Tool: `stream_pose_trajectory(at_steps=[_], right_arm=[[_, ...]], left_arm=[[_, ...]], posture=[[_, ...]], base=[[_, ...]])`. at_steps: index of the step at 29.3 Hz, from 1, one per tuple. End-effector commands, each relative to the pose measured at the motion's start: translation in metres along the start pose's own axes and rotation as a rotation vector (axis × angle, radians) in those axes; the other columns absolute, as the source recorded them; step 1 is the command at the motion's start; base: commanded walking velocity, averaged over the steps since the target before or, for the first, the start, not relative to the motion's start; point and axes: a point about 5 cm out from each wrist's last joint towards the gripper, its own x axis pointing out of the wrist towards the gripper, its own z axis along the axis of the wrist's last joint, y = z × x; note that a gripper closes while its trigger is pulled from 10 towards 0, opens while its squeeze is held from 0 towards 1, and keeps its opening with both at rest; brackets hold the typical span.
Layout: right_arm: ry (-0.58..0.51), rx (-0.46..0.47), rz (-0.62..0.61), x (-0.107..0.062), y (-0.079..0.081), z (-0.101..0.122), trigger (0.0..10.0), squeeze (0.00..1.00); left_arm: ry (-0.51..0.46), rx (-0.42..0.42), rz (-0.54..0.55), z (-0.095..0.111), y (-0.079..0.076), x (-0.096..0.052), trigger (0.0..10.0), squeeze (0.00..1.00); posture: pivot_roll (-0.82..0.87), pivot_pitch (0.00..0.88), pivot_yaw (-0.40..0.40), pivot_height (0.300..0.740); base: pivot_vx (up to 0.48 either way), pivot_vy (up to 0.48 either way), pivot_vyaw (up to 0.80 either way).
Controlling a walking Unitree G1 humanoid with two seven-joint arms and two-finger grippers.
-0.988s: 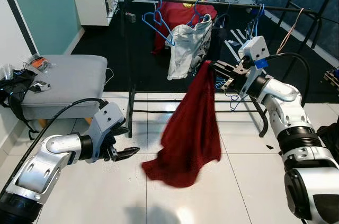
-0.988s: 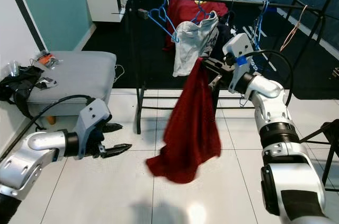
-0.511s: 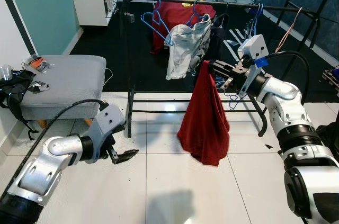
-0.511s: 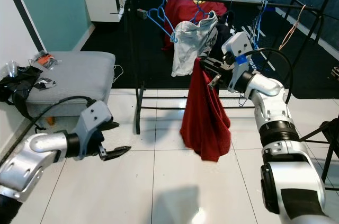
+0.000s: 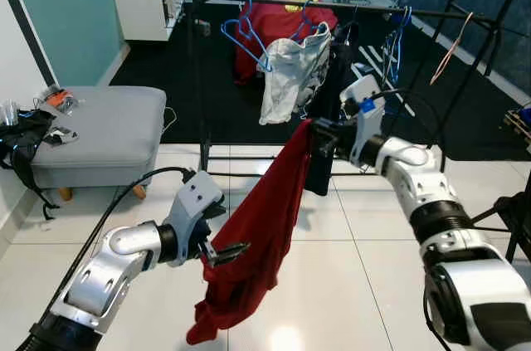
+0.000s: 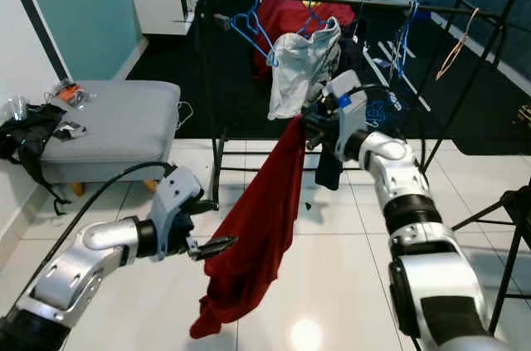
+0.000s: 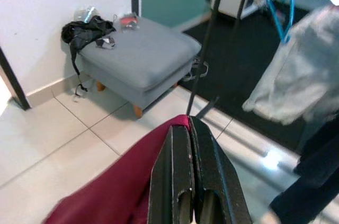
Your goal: Hang hanger
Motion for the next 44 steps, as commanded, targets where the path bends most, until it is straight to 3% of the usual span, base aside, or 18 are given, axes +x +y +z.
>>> stream_pose_trajectory(at_steps=[1,6,11,12,14,15,16,17,18,22,23,24,25,28,36,44], right_arm=[[0.011,0.079,-0.024,0.008,0.005,-0.002,0.0,0.00],[0.018,0.131,0.025,0.023,0.024,-0.002,0.0,0.00],[0.016,0.138,0.040,0.026,0.027,0.000,0.0,0.00],[0.010,0.141,0.093,0.031,0.035,0.004,0.0,0.00],[0.007,0.140,0.117,0.032,0.039,0.006,0.0,0.00],[0.003,0.139,0.144,0.034,0.042,0.008,0.0,0.00],[0.003,0.139,0.144,0.034,0.042,0.008,0.0,0.00],[-0.001,0.141,0.167,0.035,0.045,0.010,0.0,0.00],[-0.004,0.141,0.201,0.035,0.048,0.012,0.0,0.00],[-0.007,0.143,0.247,0.037,0.053,0.016,0.0,0.00],[-0.011,0.145,0.270,0.037,0.056,0.018,0.0,0.00],[-0.011,0.145,0.270,0.037,0.056,0.018,0.0,0.00],[-0.018,0.151,0.297,0.037,0.060,0.022,0.0,0.00],[-0.021,0.153,0.333,0.038,0.065,0.025,0.0,0.00],[-0.017,0.140,0.414,0.036,0.073,0.029,0.0,0.00],[-0.026,0.128,0.463,0.035,0.080,0.031,0.0,0.00]], left_arm=[[-0.003,-0.018,-0.031,-0.001,-0.010,0.013,10.0,1.00],[0.029,-0.001,0.005,-0.009,-0.016,0.033,10.0,1.00],[0.045,0.024,0.033,-0.011,-0.014,0.037,10.0,1.00],[0.077,0.056,0.101,-0.019,-0.009,0.046,10.0,1.00],[0.088,0.067,0.123,-0.022,-0.008,0.049,10.0,1.00],[0.101,0.063,0.142,-0.026,-0.007,0.051,10.0,0.82],[0.101,0.063,0.142,-0.026,-0.007,0.051,10.0,0.82],[0.110,0.055,0.158,-0.030,-0.007,0.053,10.0,0.38],[0.132,0.042,0.187,-0.036,-0.005,0.054,10.0,0.00],[0.156,-0.006,0.230,-0.046,-0.004,0.055,10.0,0.00],[0.149,-0.060,0.242,-0.049,-0.004,0.055,10.0,0.00],[0.149,-0.060,0.242,-0.049,-0.004,0.055,10.0,0.00],[0.125,-0.146,0.260,-0.053,-0.005,0.057,10.0,0.00],[0.104,-0.188,0.305,-0.058,-0.002,0.058,10.0,0.00],[0.106,-0.165,0.419,-0.066,0.009,0.056,10.0,0.00],[0.126,-0.145,0.429,-0.074,0.012,0.050,10.0,0.00]], posture=[[-0.09,0.036,-0.093,0.740],[-0.09,0.036,-0.097,0.740],[-0.09,0.035,-0.097,0.740],[-0.10,0.033,-0.095,0.740],[-0.10,0.033,-0.095,0.740],[-0.10,0.032,-0.095,0.740],[-0.10,0.032,-0.095,0.740],[-0.10,0.032,-0.096,0.740],[-0.10,0.031,-0.096,0.740],[-0.10,0.028,-0.097,0.740],[-0.10,0.028,-0.097,0.740],[-0.10,0.028,-0.097,0.740],[-0.10,0.028,-0.096,0.740],[-0.10,0.022,-0.095,0.740],[-0.10,0.015,-0.093,0.740],[-0.10,0.010,-0.086,0.740]], base=[[0.000,0.000,0.00],[0.000,0.000,0.00],[0.000,0.000,0.00],[0.000,0.000,0.00],[0.000,0.000,0.00],[0.000,0.000,0.00],[0.000,0.000,0.00],[0.000,0.000,0.00],[0.000,0.000,0.00],[0.000,0.000,0.00],[0.000,0.000,0.00],[0.000,0.000,0.00],[0.000,0.000,0.00],[0.000,0.000,0.00],[0.000,0.000,0.00],[0.000,0.000,0.00]])
